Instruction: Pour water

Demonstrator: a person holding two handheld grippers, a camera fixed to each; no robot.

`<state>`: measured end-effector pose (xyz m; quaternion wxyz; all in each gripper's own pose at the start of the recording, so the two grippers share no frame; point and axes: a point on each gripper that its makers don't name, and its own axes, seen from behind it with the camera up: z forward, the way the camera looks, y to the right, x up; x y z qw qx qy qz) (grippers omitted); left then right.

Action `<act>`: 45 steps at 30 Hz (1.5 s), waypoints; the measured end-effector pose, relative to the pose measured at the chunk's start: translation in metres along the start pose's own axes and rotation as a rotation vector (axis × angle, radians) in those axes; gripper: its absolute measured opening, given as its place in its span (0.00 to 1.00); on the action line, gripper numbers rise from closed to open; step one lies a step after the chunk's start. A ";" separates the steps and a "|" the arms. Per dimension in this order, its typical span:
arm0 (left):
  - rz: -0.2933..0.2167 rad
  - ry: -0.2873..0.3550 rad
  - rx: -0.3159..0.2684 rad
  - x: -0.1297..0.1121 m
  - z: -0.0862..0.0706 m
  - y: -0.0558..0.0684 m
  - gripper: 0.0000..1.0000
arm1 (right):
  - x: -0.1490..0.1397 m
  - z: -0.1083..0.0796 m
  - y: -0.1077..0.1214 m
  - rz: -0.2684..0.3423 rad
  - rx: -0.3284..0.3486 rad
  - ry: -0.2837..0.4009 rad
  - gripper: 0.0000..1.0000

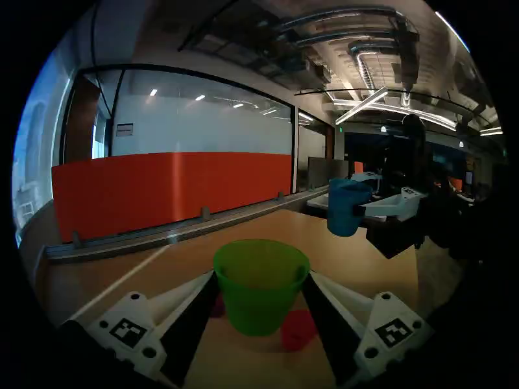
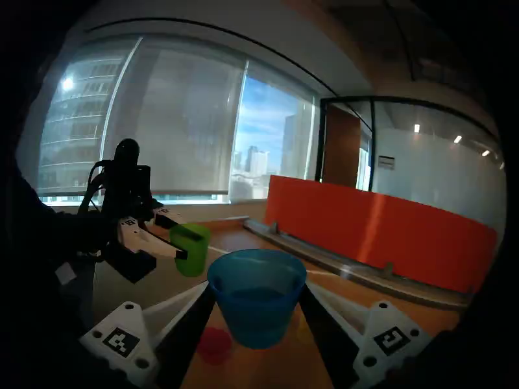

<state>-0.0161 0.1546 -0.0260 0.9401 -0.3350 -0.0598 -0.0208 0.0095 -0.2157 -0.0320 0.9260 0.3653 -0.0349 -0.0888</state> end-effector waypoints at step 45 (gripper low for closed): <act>0.002 0.015 -0.089 -0.006 -0.003 0.047 0.86 | 0.054 0.061 -0.026 -0.475 0.063 -0.005 0.88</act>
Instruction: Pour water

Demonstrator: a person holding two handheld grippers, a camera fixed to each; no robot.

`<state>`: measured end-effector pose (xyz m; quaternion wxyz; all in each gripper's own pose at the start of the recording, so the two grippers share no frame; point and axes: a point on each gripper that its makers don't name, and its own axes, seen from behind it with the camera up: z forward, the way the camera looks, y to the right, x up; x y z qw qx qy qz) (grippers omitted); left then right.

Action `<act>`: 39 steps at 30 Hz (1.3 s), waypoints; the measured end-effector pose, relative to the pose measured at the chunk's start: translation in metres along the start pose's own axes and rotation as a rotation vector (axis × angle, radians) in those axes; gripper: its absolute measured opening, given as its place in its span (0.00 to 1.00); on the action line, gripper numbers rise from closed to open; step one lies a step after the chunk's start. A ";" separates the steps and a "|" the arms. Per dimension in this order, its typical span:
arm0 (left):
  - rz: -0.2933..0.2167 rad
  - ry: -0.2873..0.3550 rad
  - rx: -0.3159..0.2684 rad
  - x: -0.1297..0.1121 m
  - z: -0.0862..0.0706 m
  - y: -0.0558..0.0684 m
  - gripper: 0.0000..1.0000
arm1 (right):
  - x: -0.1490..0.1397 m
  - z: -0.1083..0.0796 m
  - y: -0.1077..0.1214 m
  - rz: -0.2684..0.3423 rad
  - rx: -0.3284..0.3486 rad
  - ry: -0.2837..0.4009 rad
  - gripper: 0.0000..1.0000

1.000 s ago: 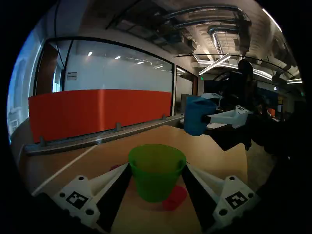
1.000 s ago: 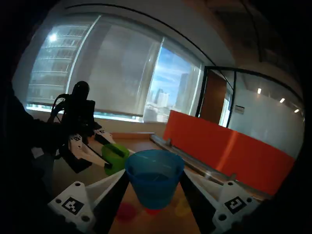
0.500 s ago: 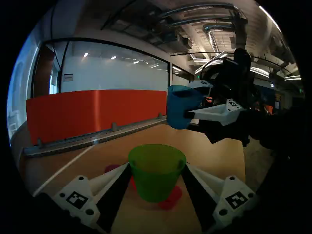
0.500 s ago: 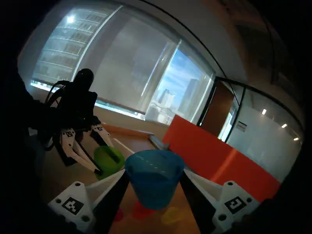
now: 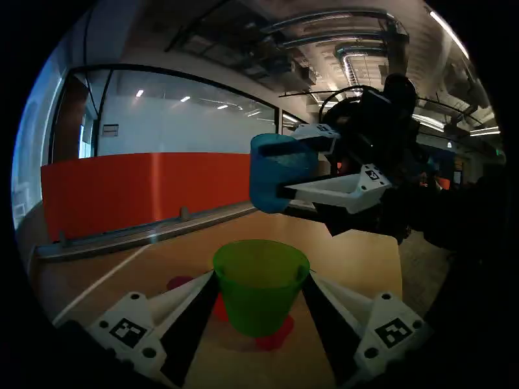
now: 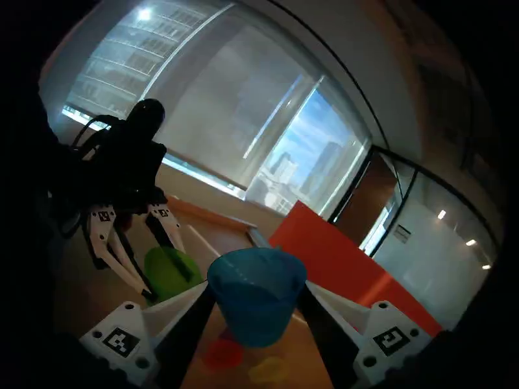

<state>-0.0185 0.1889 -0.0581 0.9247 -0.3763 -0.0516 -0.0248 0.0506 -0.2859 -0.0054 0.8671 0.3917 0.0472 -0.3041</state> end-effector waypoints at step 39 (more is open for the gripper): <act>-0.004 0.010 -0.030 0.001 0.001 0.011 0.86 | 0.030 0.029 0.000 -0.469 -0.028 -0.006 0.88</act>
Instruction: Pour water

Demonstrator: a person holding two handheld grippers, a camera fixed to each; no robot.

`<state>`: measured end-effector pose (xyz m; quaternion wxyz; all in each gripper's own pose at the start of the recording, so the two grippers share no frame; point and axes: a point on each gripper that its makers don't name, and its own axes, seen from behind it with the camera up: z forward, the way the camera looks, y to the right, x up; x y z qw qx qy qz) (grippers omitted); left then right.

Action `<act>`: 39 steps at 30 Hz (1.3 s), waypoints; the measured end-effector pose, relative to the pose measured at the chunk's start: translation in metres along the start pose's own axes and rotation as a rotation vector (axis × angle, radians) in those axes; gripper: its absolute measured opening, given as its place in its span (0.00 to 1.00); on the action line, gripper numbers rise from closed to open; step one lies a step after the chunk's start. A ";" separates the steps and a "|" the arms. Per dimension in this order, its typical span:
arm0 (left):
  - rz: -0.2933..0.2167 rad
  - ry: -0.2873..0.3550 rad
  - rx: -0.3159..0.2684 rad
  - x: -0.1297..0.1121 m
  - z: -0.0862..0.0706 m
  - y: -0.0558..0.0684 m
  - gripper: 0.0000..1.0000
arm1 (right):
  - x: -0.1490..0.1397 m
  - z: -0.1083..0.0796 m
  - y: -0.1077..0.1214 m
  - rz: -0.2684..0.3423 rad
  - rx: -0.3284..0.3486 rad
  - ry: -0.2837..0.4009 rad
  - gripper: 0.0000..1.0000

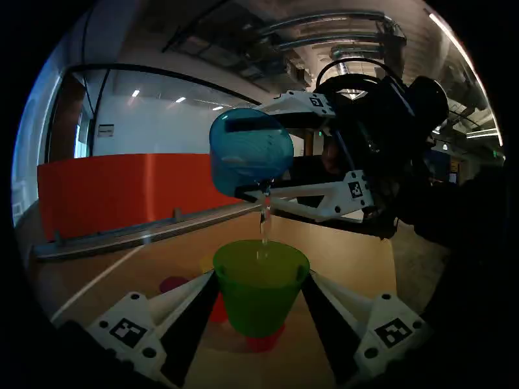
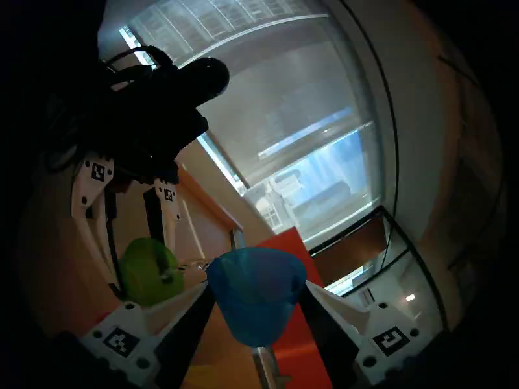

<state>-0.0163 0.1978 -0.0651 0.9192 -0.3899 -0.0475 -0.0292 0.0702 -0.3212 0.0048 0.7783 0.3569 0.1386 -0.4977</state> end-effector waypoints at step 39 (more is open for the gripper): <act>0.001 -0.004 -0.003 -0.001 0.001 -0.001 0.85 | 0.004 0.000 0.013 -0.188 -0.052 -0.017 0.88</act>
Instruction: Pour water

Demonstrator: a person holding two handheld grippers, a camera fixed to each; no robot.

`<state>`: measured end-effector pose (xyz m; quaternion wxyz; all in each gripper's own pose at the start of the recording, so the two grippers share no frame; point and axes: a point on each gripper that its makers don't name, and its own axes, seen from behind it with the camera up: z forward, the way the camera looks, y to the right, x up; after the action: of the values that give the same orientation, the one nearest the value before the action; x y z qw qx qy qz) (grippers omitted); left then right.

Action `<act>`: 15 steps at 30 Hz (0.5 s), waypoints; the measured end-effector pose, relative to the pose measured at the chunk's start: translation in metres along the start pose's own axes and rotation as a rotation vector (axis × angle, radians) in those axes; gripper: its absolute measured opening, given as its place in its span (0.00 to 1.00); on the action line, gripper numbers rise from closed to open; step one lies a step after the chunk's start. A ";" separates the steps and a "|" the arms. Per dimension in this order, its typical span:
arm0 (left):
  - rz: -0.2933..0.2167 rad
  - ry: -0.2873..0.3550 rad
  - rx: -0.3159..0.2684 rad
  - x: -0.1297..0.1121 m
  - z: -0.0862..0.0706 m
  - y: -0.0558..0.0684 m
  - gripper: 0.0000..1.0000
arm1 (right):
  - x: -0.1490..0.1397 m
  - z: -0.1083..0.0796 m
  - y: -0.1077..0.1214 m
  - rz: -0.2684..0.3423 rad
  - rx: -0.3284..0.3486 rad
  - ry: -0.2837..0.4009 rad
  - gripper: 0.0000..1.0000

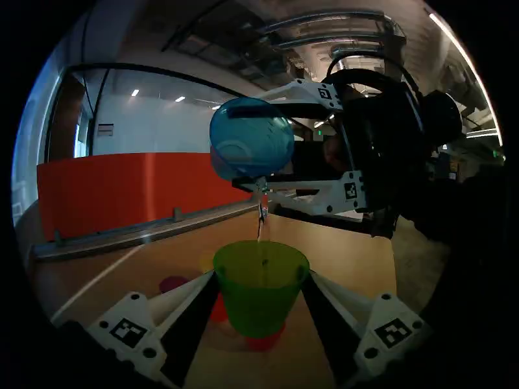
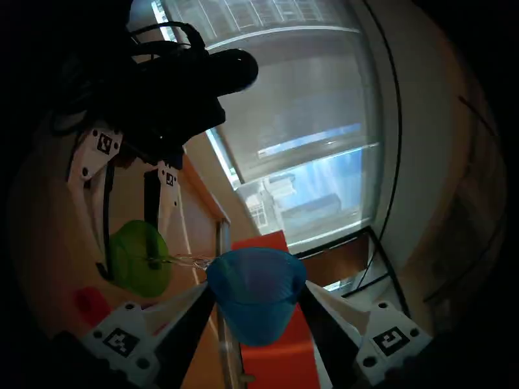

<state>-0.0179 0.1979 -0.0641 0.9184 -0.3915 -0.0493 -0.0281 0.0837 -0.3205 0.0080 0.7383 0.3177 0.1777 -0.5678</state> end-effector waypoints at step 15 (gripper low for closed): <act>0.011 -0.004 -0.004 0.000 0.001 0.002 0.85 | 0.000 -0.002 0.005 -0.073 -0.023 -0.005 0.88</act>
<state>-0.0178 0.2001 -0.0648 0.9177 -0.3937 -0.0491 -0.0224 0.0880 -0.3185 0.0083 0.7212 0.3012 0.1936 -0.5930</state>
